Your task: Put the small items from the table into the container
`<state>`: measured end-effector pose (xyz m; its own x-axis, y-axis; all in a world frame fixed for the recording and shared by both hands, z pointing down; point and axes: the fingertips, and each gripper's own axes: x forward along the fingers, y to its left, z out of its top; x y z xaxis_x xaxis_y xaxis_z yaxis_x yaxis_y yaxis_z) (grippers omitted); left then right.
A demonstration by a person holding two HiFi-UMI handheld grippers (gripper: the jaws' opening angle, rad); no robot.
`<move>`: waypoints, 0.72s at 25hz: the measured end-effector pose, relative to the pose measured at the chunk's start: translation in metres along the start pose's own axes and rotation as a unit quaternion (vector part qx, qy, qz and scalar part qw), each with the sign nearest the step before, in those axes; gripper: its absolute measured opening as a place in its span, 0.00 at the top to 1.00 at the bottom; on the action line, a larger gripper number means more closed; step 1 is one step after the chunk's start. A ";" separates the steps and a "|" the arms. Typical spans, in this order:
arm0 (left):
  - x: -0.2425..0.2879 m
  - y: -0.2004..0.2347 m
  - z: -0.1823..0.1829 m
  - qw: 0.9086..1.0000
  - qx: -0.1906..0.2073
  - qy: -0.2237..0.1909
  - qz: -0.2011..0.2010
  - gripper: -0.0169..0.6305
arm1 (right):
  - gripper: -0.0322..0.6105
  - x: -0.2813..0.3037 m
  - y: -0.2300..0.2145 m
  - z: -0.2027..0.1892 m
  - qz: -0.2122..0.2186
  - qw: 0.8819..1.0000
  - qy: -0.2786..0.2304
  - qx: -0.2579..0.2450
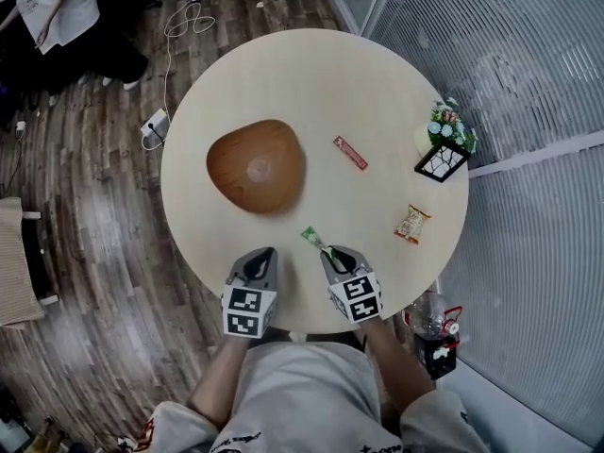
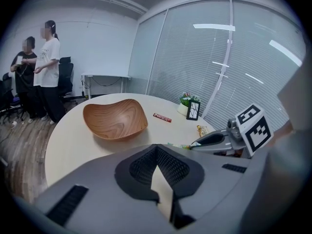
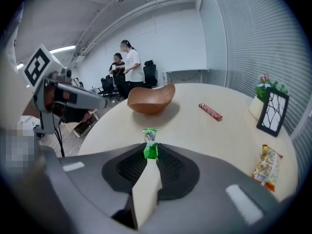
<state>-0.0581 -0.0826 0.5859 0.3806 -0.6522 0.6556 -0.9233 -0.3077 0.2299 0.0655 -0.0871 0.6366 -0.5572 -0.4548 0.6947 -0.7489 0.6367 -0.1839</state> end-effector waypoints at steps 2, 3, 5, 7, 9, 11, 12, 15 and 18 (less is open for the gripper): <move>-0.004 0.006 0.001 1.000 -0.002 -0.001 0.004 0.97 | 0.86 -0.013 0.005 0.029 -0.006 0.999 -0.038 0.001; -0.005 0.009 0.001 1.000 -0.003 -0.003 0.005 0.97 | 0.86 -0.018 0.008 0.045 -0.007 0.998 -0.058 -0.002; -0.010 0.014 0.004 1.000 -0.004 -0.012 0.006 0.97 | 0.86 -0.021 0.015 0.080 -0.005 0.996 -0.090 -0.014; -0.016 0.020 0.010 1.000 -0.008 -0.024 0.011 0.97 | 0.86 -0.013 0.024 0.112 0.003 0.994 -0.109 -0.031; -0.024 0.029 0.013 0.999 -0.013 -0.031 0.020 0.97 | 0.86 0.005 0.032 0.140 0.013 0.992 -0.117 -0.045; -0.032 0.038 0.014 0.999 -0.016 -0.038 0.027 0.97 | 0.86 0.027 0.037 0.159 0.018 0.992 -0.115 -0.052; -0.036 0.042 0.014 0.999 -0.018 -0.041 0.031 0.97 | 0.86 0.039 0.037 0.165 0.017 0.992 -0.109 -0.056; -0.048 0.056 0.010 0.998 -0.030 -0.044 0.045 0.97 | 0.86 0.076 0.035 0.169 0.005 0.994 -0.075 -0.080; -0.058 0.067 0.005 0.996 -0.040 -0.047 0.060 0.97 | 0.86 0.110 0.032 0.158 -0.006 0.995 -0.027 -0.094</move>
<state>-0.1418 -0.0690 0.5603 0.2672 -0.7437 0.6128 -0.9621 -0.1705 0.2127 -0.0767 -0.2157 0.5973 -0.5713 -0.4922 0.6568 -0.6781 0.7339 -0.0399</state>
